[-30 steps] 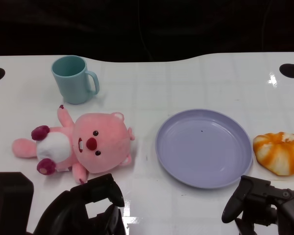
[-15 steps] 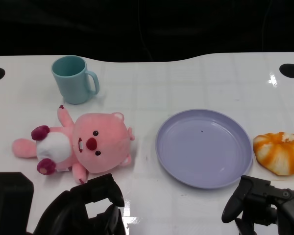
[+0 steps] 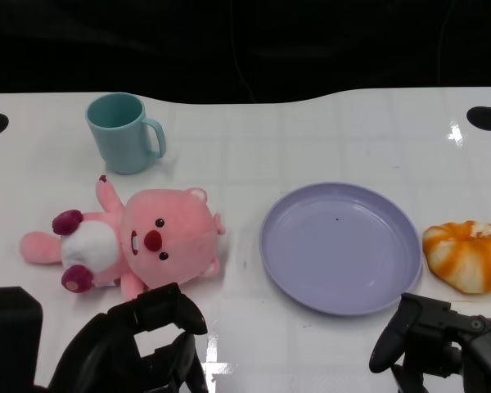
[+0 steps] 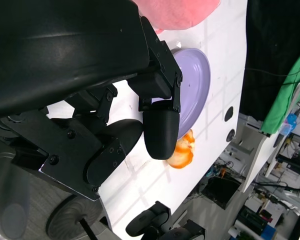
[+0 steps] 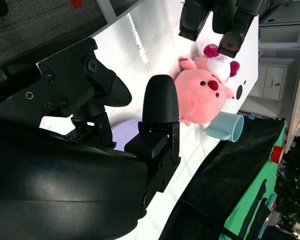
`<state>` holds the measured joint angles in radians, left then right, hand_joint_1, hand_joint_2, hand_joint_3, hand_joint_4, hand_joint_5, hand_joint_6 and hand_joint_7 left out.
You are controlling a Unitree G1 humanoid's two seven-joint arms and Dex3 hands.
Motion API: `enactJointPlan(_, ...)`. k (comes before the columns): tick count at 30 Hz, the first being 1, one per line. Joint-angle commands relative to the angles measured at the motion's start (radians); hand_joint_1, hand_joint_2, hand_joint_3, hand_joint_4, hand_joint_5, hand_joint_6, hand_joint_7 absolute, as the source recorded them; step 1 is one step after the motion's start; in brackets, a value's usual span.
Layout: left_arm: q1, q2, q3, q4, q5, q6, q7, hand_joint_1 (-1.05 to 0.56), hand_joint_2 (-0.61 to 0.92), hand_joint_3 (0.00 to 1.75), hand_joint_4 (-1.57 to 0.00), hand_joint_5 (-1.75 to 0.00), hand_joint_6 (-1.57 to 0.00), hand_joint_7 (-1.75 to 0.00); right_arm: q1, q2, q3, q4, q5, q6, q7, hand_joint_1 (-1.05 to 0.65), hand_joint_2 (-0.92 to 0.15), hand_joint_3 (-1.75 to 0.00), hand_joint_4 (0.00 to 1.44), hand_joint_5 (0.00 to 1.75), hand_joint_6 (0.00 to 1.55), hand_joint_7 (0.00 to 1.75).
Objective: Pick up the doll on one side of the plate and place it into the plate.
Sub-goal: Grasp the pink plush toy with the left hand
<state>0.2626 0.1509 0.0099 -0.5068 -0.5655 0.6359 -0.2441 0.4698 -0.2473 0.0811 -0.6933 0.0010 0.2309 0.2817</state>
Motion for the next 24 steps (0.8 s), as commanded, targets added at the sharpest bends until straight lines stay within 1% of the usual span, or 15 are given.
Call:
enactJointPlan(1, -0.012, -0.005, 0.032, -0.012, -0.018, -0.011, 0.008, -0.16, 0.46, 1.23, -0.68, -1.50, -0.71, -1.07, -0.009, -0.005, 0.003, -0.001, -0.001, 0.004, -0.005, 0.00, -0.63, -1.10, 0.62, 1.73, 0.54, 1.50)
enactJointPlan(3, -0.016, -0.002, 0.044, -0.012, -0.026, -0.014, -0.004, -0.20, 0.49, 1.10, -0.63, -1.40, -0.68, -0.92, -0.011, -0.003, 0.004, 0.005, 0.001, -0.003, -0.004, 0.02, -0.64, -1.11, 0.62, 1.73, 0.54, 1.50)
enactJointPlan(4, -0.018, 0.002, 0.050, -0.010, -0.027, -0.021, -0.012, -0.21, 0.50, 1.06, -0.63, -1.37, -0.69, -0.88, -0.012, -0.003, 0.005, 0.007, 0.000, -0.005, -0.004, 0.02, -0.64, -1.11, 0.62, 1.74, 0.54, 1.50)
enactJointPlan(5, -0.019, 0.005, 0.054, -0.009, -0.026, -0.027, -0.016, -0.23, 0.55, 0.94, -0.60, -1.32, -0.67, -0.79, -0.014, -0.002, 0.008, 0.008, -0.003, -0.005, -0.006, 0.01, -0.63, -1.11, 0.62, 1.74, 0.54, 1.50)
enactJointPlan(8, -0.022, 0.027, 0.054, -0.007, 0.006, -0.075, -0.032, -0.26, 0.68, 0.69, -0.53, -1.22, -0.64, -0.63, -0.018, -0.002, 0.012, 0.010, -0.006, -0.006, -0.008, 0.00, -0.62, -1.11, 0.62, 1.73, 0.54, 1.50)
enactJointPlan(9, -0.023, 0.034, 0.054, -0.005, 0.013, -0.087, -0.037, -0.28, 0.74, 0.58, -0.50, -1.16, -0.62, -0.55, -0.019, -0.001, 0.013, 0.012, -0.004, -0.006, -0.009, 0.00, -0.62, -1.11, 0.62, 1.73, 0.54, 1.50)
enactJointPlan(10, -0.025, 0.047, 0.049, -0.002, 0.045, -0.122, -0.045, -0.29, 0.78, 0.50, -0.48, -1.13, -0.62, -0.51, -0.020, 0.000, 0.013, 0.016, -0.003, -0.011, -0.008, 0.00, -0.62, -1.11, 0.62, 1.73, 0.54, 1.50)
enactJointPlan(11, -0.025, 0.056, 0.045, 0.001, 0.069, -0.149, -0.053, -0.33, 0.84, 0.35, -0.48, -1.02, -0.61, -0.39, -0.020, 0.000, 0.014, 0.019, -0.002, -0.015, -0.008, 0.00, -0.62, -1.11, 0.62, 1.73, 0.54, 1.50)
enactJointPlan(12, -0.025, 0.065, 0.039, 0.007, 0.101, -0.185, -0.060, -0.34, 0.88, 0.26, -0.48, -0.96, -0.62, -0.33, -0.021, 0.000, 0.014, 0.021, -0.002, -0.019, -0.008, 0.00, -0.62, -1.11, 0.62, 1.74, 0.54, 1.50)
enactJointPlan(13, -0.024, 0.076, 0.034, 0.010, 0.137, -0.223, -0.065, -0.37, 0.90, 0.21, -0.47, -0.93, -0.61, -0.28, -0.021, 0.000, 0.015, 0.020, -0.004, -0.018, -0.009, 0.00, -0.62, -1.12, 0.62, 1.74, 0.54, 1.50)
enactJointPlan(14, -0.024, 0.088, 0.028, 0.018, 0.180, -0.277, -0.074, -0.41, 0.91, 0.17, -0.42, -0.86, -0.58, -0.22, -0.022, 0.000, 0.016, 0.017, -0.004, -0.014, -0.009, -0.01, -0.62, -1.12, 0.62, 1.74, 0.54, 1.50)
enactJointPlan(17, -0.026, 0.109, 0.019, 0.041, 0.276, -0.399, -0.087, -0.48, 0.92, 0.14, -0.32, -0.77, -0.51, -0.15, -0.023, 0.000, 0.016, 0.014, 0.000, -0.007, -0.009, -0.01, -0.62, -1.12, 0.62, 1.74, 0.54, 1.50)
enactJointPlan(21, -0.046, 0.148, 0.020, 0.036, 0.404, -0.494, -0.068, -0.55, 0.92, 0.12, -0.25, -0.70, -0.46, -0.09, -0.026, -0.001, 0.014, 0.024, 0.005, -0.026, -0.005, 0.00, -0.62, -1.13, 0.62, 1.75, 0.54, 1.51)
enactJointPlan(24, -0.067, 0.177, 0.023, 0.040, 0.500, -0.560, -0.060, -0.55, 0.92, 0.11, -0.22, -0.67, -0.43, -0.07, -0.028, -0.003, 0.013, 0.025, 0.003, -0.025, -0.006, -0.01, -0.61, -1.13, 0.63, 1.75, 0.54, 1.51)
